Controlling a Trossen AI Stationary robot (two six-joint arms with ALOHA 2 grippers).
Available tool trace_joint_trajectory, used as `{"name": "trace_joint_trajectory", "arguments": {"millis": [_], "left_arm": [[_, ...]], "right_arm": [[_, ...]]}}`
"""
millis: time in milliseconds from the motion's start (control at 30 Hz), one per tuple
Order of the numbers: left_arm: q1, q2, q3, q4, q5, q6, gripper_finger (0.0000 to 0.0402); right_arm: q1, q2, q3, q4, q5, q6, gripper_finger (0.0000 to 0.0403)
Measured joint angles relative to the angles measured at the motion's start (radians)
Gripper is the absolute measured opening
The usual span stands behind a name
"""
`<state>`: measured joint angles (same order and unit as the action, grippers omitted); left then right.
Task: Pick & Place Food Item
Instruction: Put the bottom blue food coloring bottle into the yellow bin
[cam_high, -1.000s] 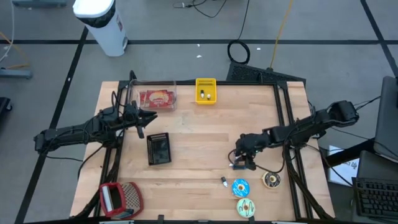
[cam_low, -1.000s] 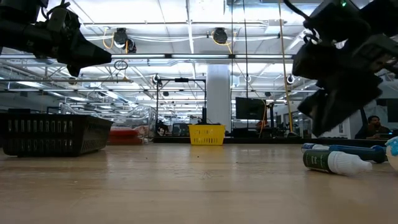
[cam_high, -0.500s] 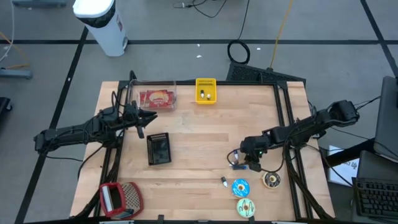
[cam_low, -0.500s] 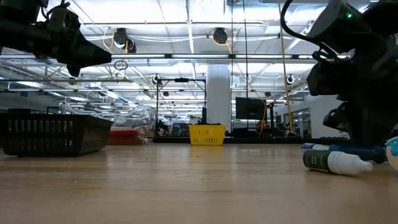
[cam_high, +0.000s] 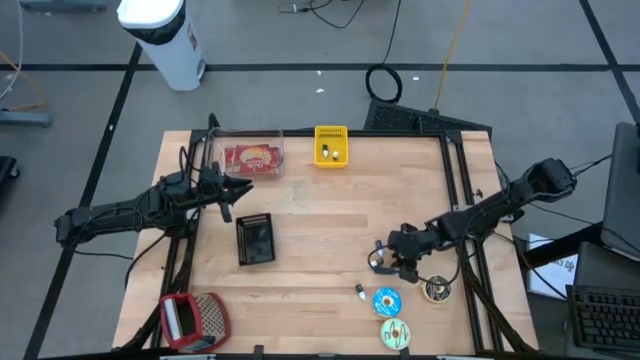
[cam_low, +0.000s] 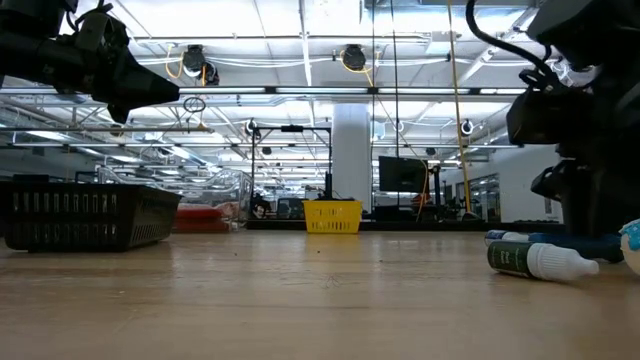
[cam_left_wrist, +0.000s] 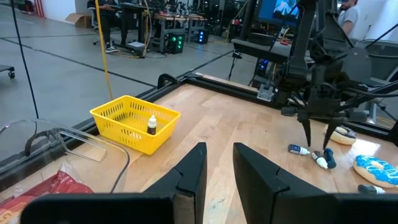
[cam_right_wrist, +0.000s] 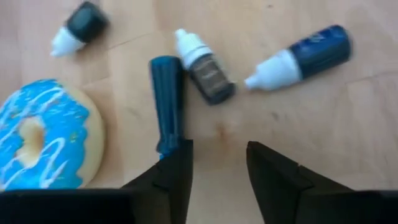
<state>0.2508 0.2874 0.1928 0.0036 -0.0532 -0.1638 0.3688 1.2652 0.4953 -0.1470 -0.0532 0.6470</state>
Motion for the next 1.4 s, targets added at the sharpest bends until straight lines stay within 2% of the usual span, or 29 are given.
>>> {"name": "trace_joint_trajectory", "arguments": {"millis": [267, 533, 800, 933, 1100, 1400], "left_arm": [[0.0, 0.0, 0.0, 0.0, 0.0, 0.0, 0.0079], [0.0, 0.0, 0.0, 0.0, 0.0, 0.0, 0.0079], [0.0, 0.0, 0.0, 0.0, 0.0, 0.0, 0.0079], [0.0, 0.0, 0.0, 0.0, 0.0, 0.0, 0.0079], [0.0, 0.0, 0.0, 0.0, 0.0, 0.0, 0.0079], [0.0, 0.0, 0.0, 0.0, 0.0, 0.0, 0.0079]], "right_arm": [[0.087, 0.0, 0.0, 0.071, -0.047, 0.006, 0.0181], [0.173, 0.029, 0.0, 0.185, 0.084, 0.051, 0.0179], [0.209, 0.184, 0.001, 0.329, 0.106, 0.021, 0.0179], [0.207, 0.207, 0.003, 0.335, 0.108, -0.008, 0.017], [0.187, 0.178, 0.001, 0.313, 0.105, -0.095, 0.015], [0.118, 0.159, 0.001, 0.203, 0.1, -0.173, 0.007]]}}
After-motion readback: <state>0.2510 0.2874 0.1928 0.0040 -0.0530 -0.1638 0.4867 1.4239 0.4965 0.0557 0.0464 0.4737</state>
